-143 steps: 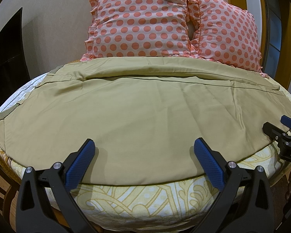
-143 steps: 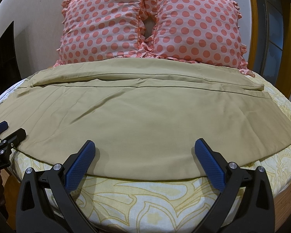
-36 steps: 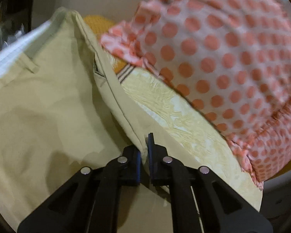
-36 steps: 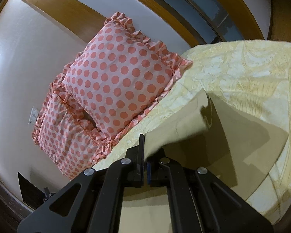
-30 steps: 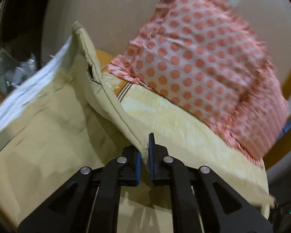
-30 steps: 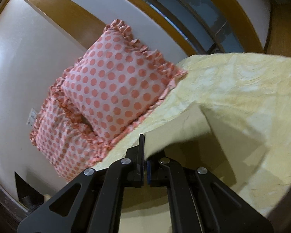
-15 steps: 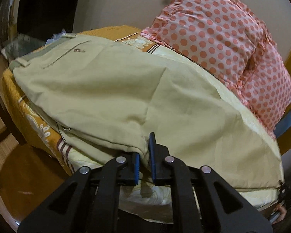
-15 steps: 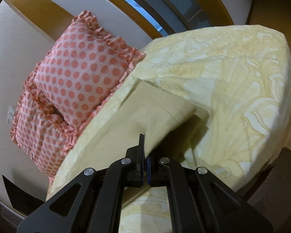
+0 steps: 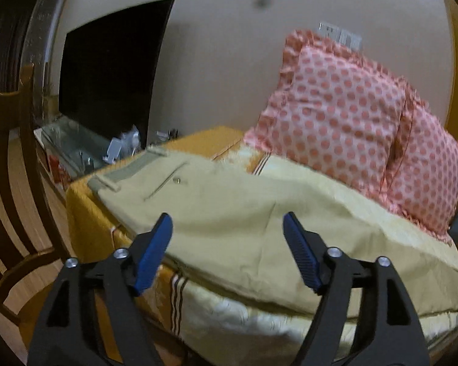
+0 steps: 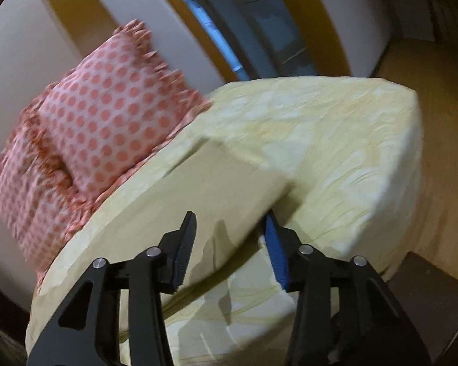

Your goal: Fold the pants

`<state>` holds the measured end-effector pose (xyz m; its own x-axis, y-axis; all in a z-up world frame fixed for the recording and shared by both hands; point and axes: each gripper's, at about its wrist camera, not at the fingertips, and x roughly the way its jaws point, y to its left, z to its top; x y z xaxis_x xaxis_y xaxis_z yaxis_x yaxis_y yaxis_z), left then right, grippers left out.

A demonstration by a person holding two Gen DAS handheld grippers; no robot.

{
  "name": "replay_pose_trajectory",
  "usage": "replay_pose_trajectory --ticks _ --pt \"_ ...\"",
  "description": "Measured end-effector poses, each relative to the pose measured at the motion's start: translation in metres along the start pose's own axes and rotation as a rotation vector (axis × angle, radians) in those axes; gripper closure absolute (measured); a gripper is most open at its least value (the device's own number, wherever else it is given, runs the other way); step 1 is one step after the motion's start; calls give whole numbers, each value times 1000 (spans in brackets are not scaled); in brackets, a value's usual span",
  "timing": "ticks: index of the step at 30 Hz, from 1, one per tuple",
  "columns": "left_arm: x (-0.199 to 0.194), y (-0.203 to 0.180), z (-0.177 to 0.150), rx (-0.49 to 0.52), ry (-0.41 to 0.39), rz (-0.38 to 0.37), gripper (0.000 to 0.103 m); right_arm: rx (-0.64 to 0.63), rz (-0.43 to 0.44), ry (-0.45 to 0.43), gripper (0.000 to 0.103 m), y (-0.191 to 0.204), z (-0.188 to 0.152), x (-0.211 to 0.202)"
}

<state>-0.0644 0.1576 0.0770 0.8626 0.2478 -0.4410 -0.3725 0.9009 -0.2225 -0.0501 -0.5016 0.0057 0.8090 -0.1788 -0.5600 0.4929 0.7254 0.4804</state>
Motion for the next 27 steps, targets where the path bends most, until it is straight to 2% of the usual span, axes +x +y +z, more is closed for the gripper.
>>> replay_pose_trajectory --ticks 2,4,7,10,12,14,18,21,23,24,25,27 --pt "11 -4 -1 23 28 -1 24 9 51 18 67 4 -5 2" --pt "23 -6 -6 36 55 -1 24 -33 58 1 71 11 -11 3" --pt "43 -5 -17 44 110 7 23 -37 88 6 97 9 -9 14" --pt "61 2 -30 19 176 13 23 -76 127 -6 99 25 0 16" --pt "63 4 -35 28 166 15 21 -150 183 -25 99 56 9 11" --pt "62 2 -37 44 159 9 17 -223 268 -36 99 95 15 5" --pt "60 3 -37 21 140 -2 16 -412 540 -12 99 210 -2 -12" --pt "55 9 -32 -31 125 -26 16 -532 738 93 99 281 -44 -23" --pt "51 13 -28 -54 111 -23 16 -641 859 217 99 326 -91 -27" --pt "49 17 -26 -59 101 -8 16 -694 884 274 99 340 -112 -28" --pt "48 22 -25 -61 93 8 16 -791 899 374 99 359 -144 -27" --pt "47 32 -24 -69 88 42 16 -950 891 531 96 378 -196 -28"
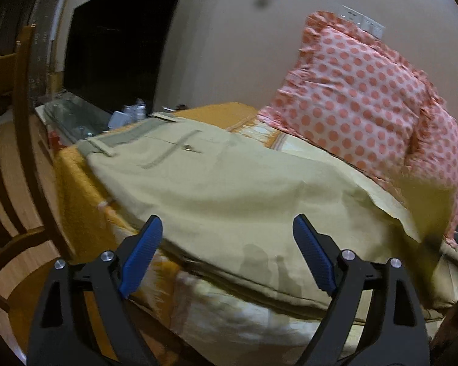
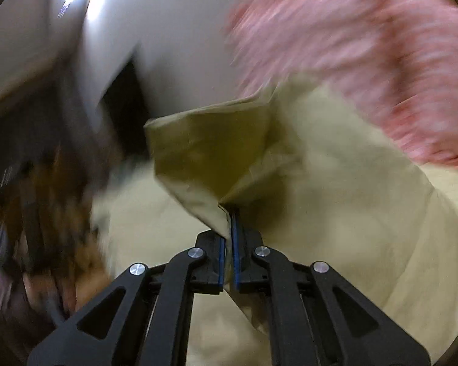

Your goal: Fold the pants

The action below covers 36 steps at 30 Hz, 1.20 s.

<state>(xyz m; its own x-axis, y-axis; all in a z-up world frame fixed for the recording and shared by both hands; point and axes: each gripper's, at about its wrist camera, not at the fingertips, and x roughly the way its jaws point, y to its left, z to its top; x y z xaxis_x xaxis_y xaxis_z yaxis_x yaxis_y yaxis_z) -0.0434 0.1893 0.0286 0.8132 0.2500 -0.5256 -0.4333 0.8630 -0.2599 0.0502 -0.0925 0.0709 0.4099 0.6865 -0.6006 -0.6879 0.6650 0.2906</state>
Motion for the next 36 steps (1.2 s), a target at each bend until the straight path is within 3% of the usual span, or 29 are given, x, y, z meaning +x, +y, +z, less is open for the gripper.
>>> replay_pose_trajectory --ticks 1,3,4,5,7,8,10,11,12,26,28,29,30,32,36 --pt "0 7 1 -12 -2 18 16 -25 18 61 91 11 -6 12" --pt "-1 21 4 -38 -9 49 16 -40 41 62 73 22 -11 12" --pt "0 29 5 -55 -12 67 16 -31 43 26 49 21 -9 4" --pt "1 36 7 -74 -12 79 16 -18 32 -20 34 20 -8 -5" --pt "4 48 10 -110 -10 85 16 29 -14 -118 33 9 -1 -21" --pt "6 52 11 -122 -7 88 16 45 -41 -123 33 2 1 -21" --pt "11 59 13 -146 0 96 16 74 -158 -33 40 -10 1 -4" --pt "13 62 15 -154 5 97 17 77 -168 26 45 -15 -2 5" --pt "15 63 16 -158 6 94 17 71 -172 74 44 -15 -6 16" --pt "55 70 40 -189 100 27 18 79 -101 52 31 -12 -14 10" --pt "59 79 43 -257 105 1 48 89 -94 40 31 -15 -15 8" --pt "64 91 44 -335 129 -15 73 98 -88 32 31 -16 -16 6" --pt "67 99 44 -387 133 -37 84 116 -77 19 31 -18 -18 2" --pt "70 100 49 -387 142 -48 90 152 -62 -7 31 -24 -21 -8" --pt "56 50 78 -146 74 36 94 226 -80 -90 31 -45 -30 -44"
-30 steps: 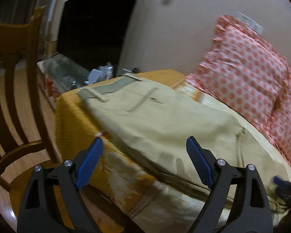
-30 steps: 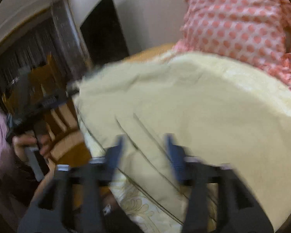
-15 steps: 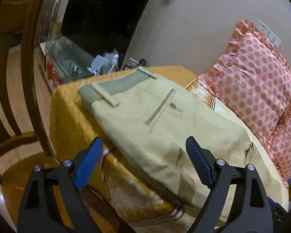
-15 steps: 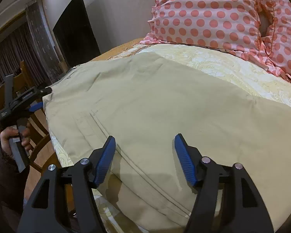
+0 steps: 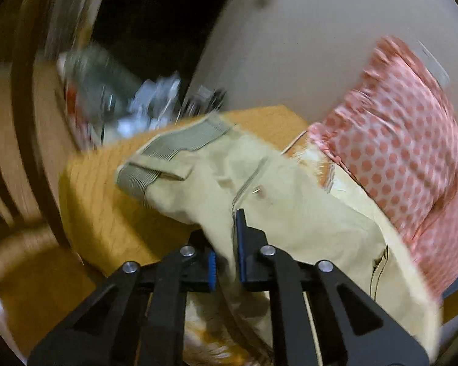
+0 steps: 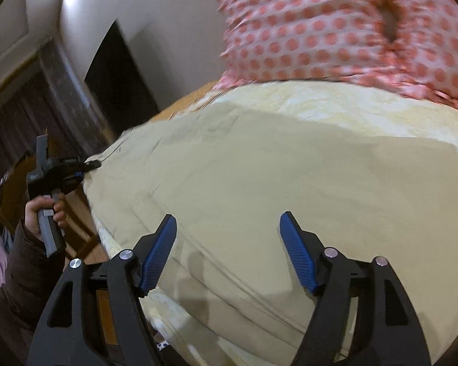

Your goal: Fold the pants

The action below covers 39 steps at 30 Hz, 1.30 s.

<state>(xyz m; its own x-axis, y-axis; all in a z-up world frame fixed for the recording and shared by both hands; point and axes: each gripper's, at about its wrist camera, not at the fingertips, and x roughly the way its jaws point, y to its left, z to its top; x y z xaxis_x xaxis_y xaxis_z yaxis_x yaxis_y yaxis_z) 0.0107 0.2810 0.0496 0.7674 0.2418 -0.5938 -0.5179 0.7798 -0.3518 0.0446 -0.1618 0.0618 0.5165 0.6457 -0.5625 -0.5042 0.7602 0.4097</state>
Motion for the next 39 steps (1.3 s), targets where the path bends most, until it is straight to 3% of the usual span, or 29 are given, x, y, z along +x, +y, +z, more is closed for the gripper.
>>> replay_pose_trajectory --ticks 5,10,12,14,16,18,20,22,24,25,28,30,32,35,37,39 --pt "-51 -132 7 368 -154 -139 95 108 -99 -148 27 -44 -1 -61" --pt "-99 -252 -62 713 -196 -436 94 280 -163 -274 26 -92 -11 -114" --pt "-108 -290 -115 862 -137 -568 94 366 -148 -322 25 -110 -16 -133" --pt "-103 -309 -164 985 -58 -634 94 465 -111 -359 23 -129 -23 -147" --pt "-88 -318 -209 1084 54 -645 94 524 -77 -362 23 -142 -26 -150" --pt "-74 -315 -235 1120 164 -659 89 541 -48 -327 23 -148 -25 -144" --pt "-76 -308 -247 1154 160 -636 82 530 -39 -277 23 -148 -21 -133" --pt "-89 -296 -237 1155 136 -658 68 522 -33 -202 23 -149 -14 -116" --pt "-105 -276 -204 1071 97 -728 38 519 -13 -127 27 -150 -8 -95" --pt "-110 -271 -187 1013 71 -731 36 514 -18 -84 31 -151 -4 -84" --pt "-75 -251 -126 841 56 -602 35 467 -75 -10 41 -152 6 -60" --pt "-27 -238 -96 729 156 -513 43 452 -83 5 46 -153 13 -52" --pt "21 -225 -79 627 285 -473 54 450 -81 15 50 -156 17 -47" --pt "63 -219 -72 564 415 -476 55 457 -63 20 56 -162 20 -42" --pt "65 -220 -75 571 433 -495 54 445 -57 32 64 -163 20 -42" --pt "72 -225 -71 570 448 -516 51 433 -49 34 66 -164 20 -41"
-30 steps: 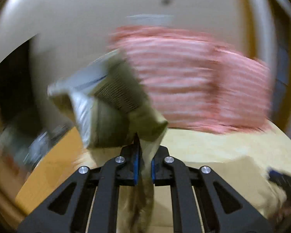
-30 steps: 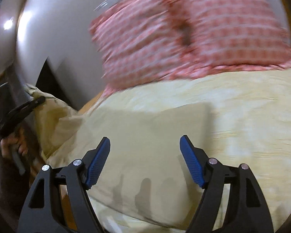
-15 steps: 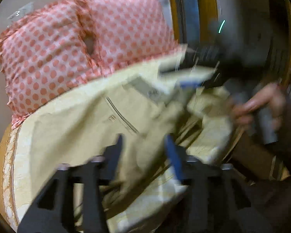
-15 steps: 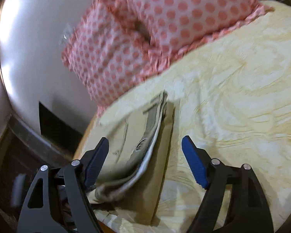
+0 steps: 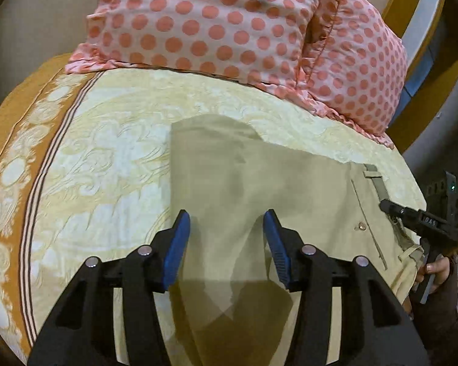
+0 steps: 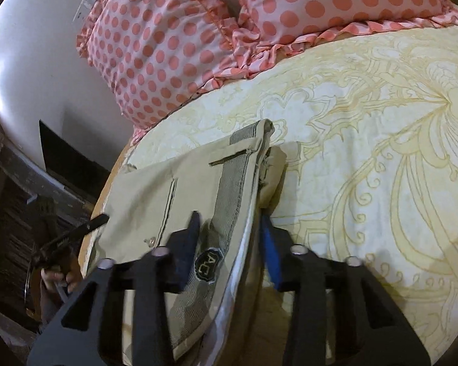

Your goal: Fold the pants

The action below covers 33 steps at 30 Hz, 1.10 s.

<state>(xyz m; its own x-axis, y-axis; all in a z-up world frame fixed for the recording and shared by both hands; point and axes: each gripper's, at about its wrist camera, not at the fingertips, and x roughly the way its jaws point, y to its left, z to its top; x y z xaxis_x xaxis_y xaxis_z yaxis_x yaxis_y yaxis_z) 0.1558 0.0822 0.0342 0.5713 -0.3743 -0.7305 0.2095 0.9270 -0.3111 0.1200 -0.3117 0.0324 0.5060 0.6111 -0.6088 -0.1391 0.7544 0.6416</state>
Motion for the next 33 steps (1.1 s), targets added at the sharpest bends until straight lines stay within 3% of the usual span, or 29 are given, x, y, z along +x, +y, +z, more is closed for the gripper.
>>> replay_pose_trajectory --ticks 4,7,9,10,11,15,17,21,25,27,30,32,33 --pt "13 14 6 -59 46 -36 43 -46 -21 -1 66 4 2 4" --pt "14 19 3 -95 60 66 36 -112 -53 21 64 13 4 7" --pt "13 18 -1 -87 56 62 34 -138 -55 35 66 14 3 7" --pt "14 14 -1 -69 57 67 34 -146 -43 45 75 14 3 8" --pt "15 11 -1 -55 62 66 37 -141 -17 55 83 14 3 8" --pt "16 7 9 -32 77 45 97 -65 74 50 91 8 11 4" --pt "16 6 20 -24 81 15 97 -30 129 34 92 6 23 0" --pt "23 -16 51 79 25 58 98 -64 127 -23 92 14 56 2" --pt "48 -23 99 70 -57 79 98 -47 54 -125 93 1 102 14" --pt "76 -23 119 75 -77 135 97 -24 4 -153 93 -14 118 26" --pt "111 -22 127 70 -12 207 92 -27 -142 -64 88 -32 125 54" --pt "99 -23 121 64 -51 202 89 -32 -210 -38 76 -34 119 52" --pt "84 -24 116 74 -87 200 89 -50 -212 -73 75 -29 112 40"
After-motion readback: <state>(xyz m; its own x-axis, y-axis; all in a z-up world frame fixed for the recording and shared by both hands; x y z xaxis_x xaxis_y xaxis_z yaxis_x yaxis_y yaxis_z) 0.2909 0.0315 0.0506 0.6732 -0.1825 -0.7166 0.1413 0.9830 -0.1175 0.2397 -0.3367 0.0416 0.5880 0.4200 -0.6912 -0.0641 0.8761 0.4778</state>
